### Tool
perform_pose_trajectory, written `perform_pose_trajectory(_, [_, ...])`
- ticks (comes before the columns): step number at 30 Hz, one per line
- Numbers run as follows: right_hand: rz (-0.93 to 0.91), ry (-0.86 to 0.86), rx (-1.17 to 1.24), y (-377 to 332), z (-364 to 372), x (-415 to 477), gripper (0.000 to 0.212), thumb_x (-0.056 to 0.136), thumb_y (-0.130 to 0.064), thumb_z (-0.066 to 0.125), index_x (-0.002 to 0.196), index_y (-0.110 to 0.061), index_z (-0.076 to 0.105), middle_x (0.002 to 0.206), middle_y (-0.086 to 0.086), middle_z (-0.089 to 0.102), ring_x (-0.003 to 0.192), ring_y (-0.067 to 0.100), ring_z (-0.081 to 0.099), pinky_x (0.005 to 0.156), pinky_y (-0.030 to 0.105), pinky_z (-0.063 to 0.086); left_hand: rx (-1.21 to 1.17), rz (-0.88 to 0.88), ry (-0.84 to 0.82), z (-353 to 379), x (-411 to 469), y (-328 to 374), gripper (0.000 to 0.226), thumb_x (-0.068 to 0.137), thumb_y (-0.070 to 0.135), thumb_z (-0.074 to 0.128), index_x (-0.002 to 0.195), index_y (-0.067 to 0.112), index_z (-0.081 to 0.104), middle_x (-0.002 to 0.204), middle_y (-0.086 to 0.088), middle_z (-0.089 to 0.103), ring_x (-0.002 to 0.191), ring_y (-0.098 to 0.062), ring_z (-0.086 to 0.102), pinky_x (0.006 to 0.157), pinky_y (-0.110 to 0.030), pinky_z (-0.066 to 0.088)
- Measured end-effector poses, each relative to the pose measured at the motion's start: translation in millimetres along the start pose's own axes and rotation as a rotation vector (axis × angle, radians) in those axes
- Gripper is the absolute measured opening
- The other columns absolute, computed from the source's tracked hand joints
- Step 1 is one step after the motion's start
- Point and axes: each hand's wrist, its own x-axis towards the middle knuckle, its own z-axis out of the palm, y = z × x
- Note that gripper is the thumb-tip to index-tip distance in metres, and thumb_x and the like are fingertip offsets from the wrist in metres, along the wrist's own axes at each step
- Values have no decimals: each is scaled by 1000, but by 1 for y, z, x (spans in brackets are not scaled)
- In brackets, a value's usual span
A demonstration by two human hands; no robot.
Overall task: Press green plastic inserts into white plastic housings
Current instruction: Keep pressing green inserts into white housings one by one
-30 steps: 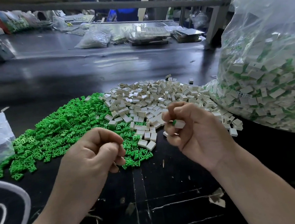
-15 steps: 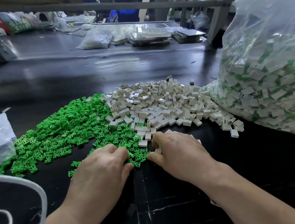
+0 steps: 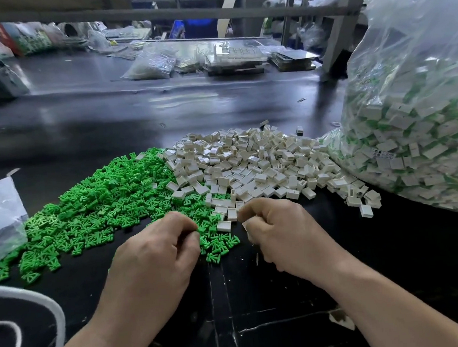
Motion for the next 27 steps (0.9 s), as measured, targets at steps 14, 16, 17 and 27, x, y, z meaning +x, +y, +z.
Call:
perform_pose_trajectory(14, [-13, -338, 683, -10, 10, -9, 3, 93, -13, 70, 96, -13, 71, 70, 3, 64, 56, 12, 60, 49, 21, 50, -818, -208, -46, 6, 2, -2, 22, 73, 29, 70, 93, 37, 70, 88, 2, 75, 78, -13, 73, 64, -18, 57])
perform_pose_trajectory(16, [-44, -328, 655, -11, 10, -9, 4, 93, -17, 71, 96, -15, 72, 78, 11, 64, 62, 18, 59, 52, 25, 52, -838, -211, -38, 4, 1, 0, 18, 74, 26, 70, 89, 35, 71, 87, 2, 75, 78, -13, 73, 64, -21, 58])
perform_pose_trajectory(17, [-53, -317, 637, -12, 10, -10, 3, 93, -17, 71, 96, -17, 71, 81, 16, 64, 64, 21, 59, 52, 27, 52, -835, -214, -37, 3, 0, 1, 15, 74, 26, 70, 87, 35, 71, 86, 3, 75, 78, -13, 73, 64, -22, 59])
perform_pose_trajectory(27, [-73, -258, 534, -10, 11, -12, 13, 94, -20, 71, 106, -24, 74, 69, -4, 61, 59, 16, 56, 49, 25, 49, -907, -295, -28, -4, 0, 4, 16, 76, 39, 65, 84, 26, 70, 77, -6, 71, 68, -17, 69, 56, -21, 55])
